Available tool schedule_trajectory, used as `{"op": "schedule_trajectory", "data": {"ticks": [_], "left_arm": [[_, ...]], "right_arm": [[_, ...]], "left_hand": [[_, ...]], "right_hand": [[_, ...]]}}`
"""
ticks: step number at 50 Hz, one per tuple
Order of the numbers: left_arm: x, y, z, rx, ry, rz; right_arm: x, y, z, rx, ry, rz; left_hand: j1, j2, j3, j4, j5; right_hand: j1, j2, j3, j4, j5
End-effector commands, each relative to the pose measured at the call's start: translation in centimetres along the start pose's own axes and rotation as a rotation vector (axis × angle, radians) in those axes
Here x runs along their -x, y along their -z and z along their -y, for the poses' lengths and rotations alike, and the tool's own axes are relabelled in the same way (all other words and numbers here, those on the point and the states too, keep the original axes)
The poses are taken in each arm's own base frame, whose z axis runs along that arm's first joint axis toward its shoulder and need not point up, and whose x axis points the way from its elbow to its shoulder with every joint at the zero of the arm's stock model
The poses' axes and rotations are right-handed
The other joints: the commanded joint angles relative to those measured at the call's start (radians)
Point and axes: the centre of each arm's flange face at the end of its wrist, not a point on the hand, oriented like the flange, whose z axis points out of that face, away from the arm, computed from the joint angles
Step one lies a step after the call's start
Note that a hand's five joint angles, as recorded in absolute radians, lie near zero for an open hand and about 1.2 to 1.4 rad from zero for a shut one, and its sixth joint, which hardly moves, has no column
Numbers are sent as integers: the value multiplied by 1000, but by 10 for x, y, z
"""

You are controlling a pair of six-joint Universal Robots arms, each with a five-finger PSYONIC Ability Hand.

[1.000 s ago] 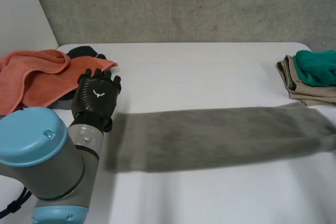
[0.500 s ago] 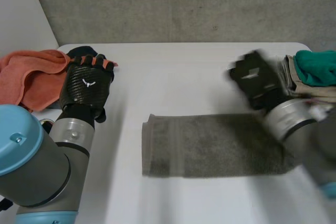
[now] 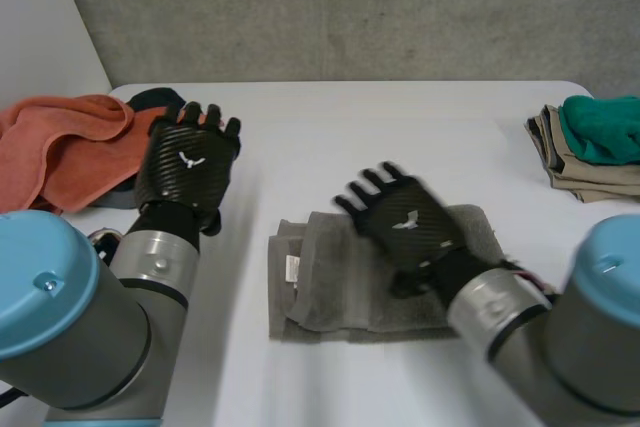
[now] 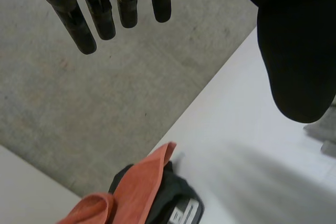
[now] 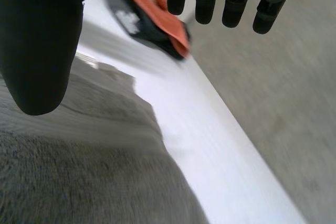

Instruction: Fold the laundry.

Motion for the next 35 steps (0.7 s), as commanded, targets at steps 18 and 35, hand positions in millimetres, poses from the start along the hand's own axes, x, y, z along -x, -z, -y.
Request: {"op": "schedule_trajectory", "data": {"ticks": [18, 35], "left_arm": [[-48, 15, 10, -56, -5, -150], [-7, 9, 9, -40, 14, -34]], "right_arm": [[-81, 37, -116, 531, -71, -185], [49, -12, 13, -50, 193, 86]], "left_hand": [[-17, -28, -33, -31, -49], [-17, -28, -33, -31, -49]], "right_hand": [[1165, 1180, 1190, 1187, 1178], [1165, 1180, 1190, 1187, 1178]]}}
